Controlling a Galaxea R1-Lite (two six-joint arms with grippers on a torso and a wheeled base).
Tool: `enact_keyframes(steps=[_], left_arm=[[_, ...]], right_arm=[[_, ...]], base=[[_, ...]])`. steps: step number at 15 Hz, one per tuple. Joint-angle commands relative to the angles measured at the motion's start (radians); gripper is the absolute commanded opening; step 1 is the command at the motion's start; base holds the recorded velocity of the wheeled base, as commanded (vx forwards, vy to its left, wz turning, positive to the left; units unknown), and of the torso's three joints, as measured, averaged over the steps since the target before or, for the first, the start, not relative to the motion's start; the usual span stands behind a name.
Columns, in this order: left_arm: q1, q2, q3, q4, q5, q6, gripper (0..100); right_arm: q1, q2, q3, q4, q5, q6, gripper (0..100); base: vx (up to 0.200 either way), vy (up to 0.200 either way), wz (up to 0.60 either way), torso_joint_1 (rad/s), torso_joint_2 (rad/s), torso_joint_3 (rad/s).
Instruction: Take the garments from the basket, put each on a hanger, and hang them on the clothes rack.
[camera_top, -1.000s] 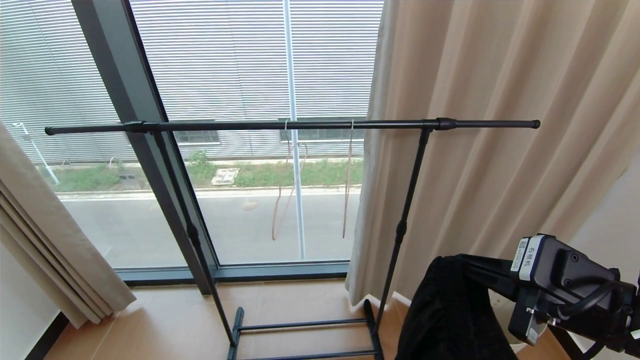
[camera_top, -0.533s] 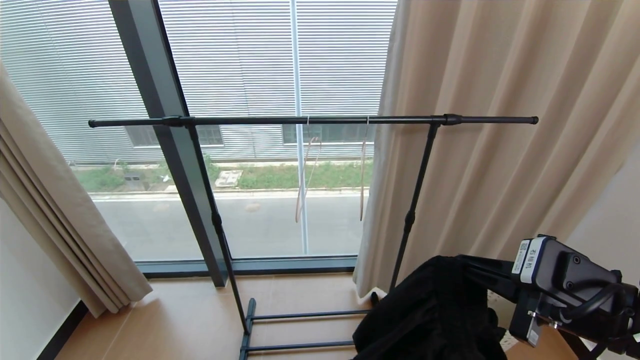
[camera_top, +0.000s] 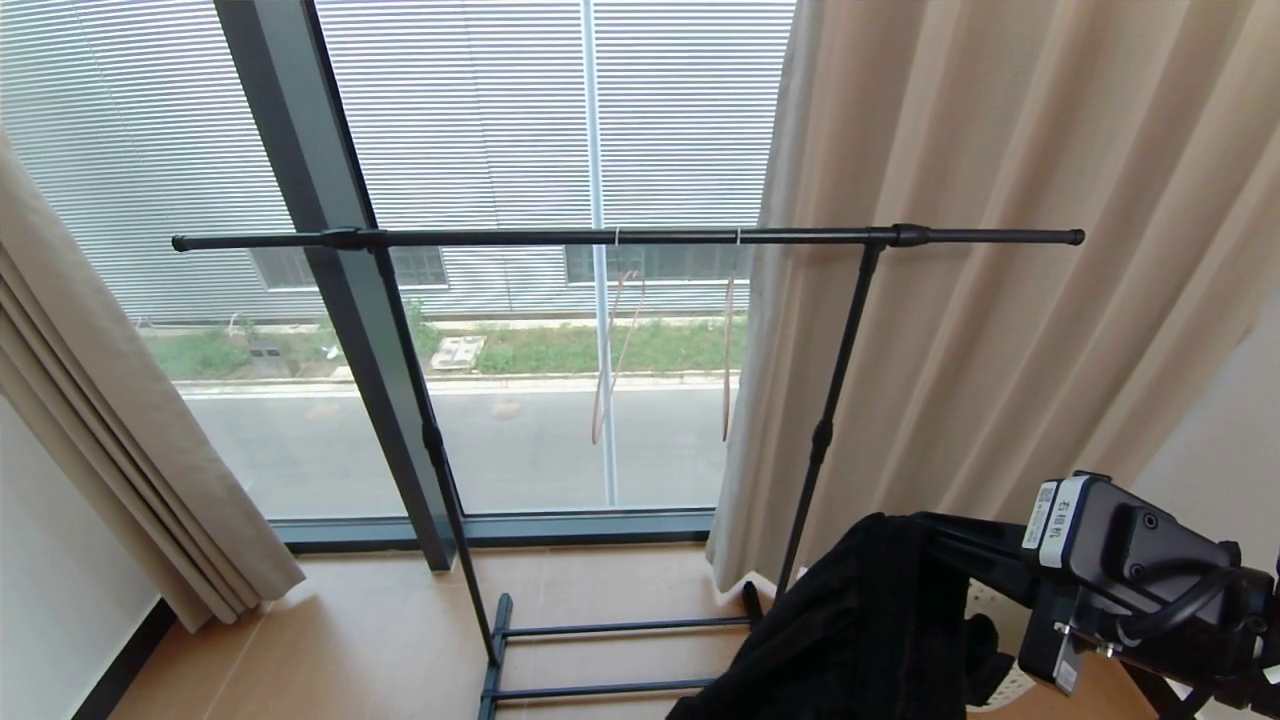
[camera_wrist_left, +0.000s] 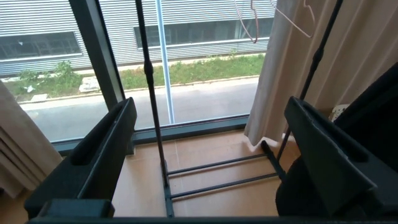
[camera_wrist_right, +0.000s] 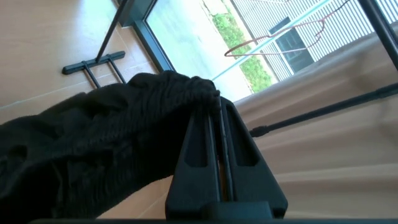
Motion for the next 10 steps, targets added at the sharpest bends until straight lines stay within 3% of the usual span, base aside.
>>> enact_keyframes(steps=[1,2,5,6,8,9,10], left_arm=[[0.000,0.001,0.000,-0.001,-0.002,0.023,100],[0.000,0.003,0.000,0.002,-0.008,0.058,100],[0.002,0.088,0.000,0.004,-0.008,0.066,100],[-0.006,0.236,0.000,0.004,-0.013,0.090,100],[-0.085,0.464,0.000,-0.001,-0.086,0.219,100],[-0.108,0.539,-0.021,-0.002,-0.100,0.263,100],[-0.116,0.576,-0.044,-0.004,-0.115,0.259,100]], right_arm=[[0.003,-0.007,0.002,-0.001,0.004,0.001,0],[0.003,-0.008,0.006,-0.001,0.007,0.001,0],[0.005,-0.010,0.011,-0.001,0.005,-0.001,0],[0.025,-0.007,0.010,-0.001,-0.006,0.001,0],[0.097,0.018,-0.010,-0.002,-0.137,0.021,0],[0.132,0.039,-0.013,-0.002,-0.168,0.068,0],[0.155,0.048,-0.015,-0.002,-0.187,0.114,0]], base=[[0.000,0.000,0.00,0.000,0.00,0.000],[0.000,0.000,0.00,0.000,0.00,0.000],[0.000,0.000,0.00,0.000,0.00,0.000],[0.000,0.000,0.00,0.000,0.00,0.000],[0.000,0.000,0.00,0.000,0.00,0.000],[0.000,0.000,0.00,0.000,0.00,0.000],[0.000,0.000,0.00,0.000,0.00,0.000]])
